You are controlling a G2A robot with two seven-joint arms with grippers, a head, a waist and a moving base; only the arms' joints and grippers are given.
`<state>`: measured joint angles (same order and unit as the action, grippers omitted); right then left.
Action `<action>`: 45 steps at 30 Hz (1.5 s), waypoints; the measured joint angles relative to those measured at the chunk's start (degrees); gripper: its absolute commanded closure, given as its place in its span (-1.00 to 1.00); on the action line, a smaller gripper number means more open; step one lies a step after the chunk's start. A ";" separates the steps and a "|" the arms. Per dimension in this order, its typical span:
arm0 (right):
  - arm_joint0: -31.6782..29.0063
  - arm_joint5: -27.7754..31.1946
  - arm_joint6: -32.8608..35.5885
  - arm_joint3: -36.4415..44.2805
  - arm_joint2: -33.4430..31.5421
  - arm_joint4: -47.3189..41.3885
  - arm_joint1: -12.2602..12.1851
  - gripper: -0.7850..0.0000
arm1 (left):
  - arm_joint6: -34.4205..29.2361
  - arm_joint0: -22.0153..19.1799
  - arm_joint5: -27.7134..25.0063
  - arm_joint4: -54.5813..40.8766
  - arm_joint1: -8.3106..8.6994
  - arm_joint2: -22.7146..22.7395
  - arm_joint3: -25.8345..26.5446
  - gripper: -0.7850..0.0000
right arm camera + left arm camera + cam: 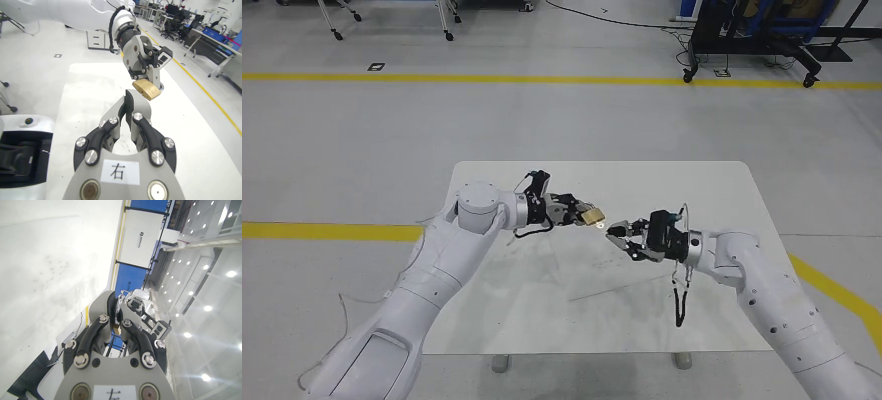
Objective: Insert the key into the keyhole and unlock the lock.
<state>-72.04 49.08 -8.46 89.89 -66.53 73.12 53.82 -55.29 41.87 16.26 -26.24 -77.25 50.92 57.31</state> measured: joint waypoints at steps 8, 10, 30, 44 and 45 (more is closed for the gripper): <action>-10.28 -22.56 8.32 14.53 -0.98 14.34 -0.13 0.47 | 2.70 -1.09 4.97 -1.19 -0.65 -0.59 -1.51 1.00; -10.93 -24.84 9.52 15.78 -0.67 15.31 0.03 0.49 | 2.86 -1.30 5.10 -1.08 -0.77 -0.78 -1.75 1.00; -10.00 -32.25 19.42 19.46 4.01 23.75 1.88 0.36 | 3.47 -2.03 5.64 1.28 -1.22 -1.88 -2.35 1.00; -7.96 -33.78 21.38 17.81 6.26 25.29 3.29 0.60 | 3.33 -2.14 5.47 2.48 -1.39 -2.18 -2.35 1.00; -7.78 -33.82 21.55 17.71 6.45 25.35 3.39 0.62 | 3.30 -2.14 5.44 2.56 -1.40 -2.20 -2.34 1.00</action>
<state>-79.82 15.26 13.09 107.60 -60.08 98.46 57.22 -52.00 39.73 21.70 -23.68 -78.65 48.72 54.97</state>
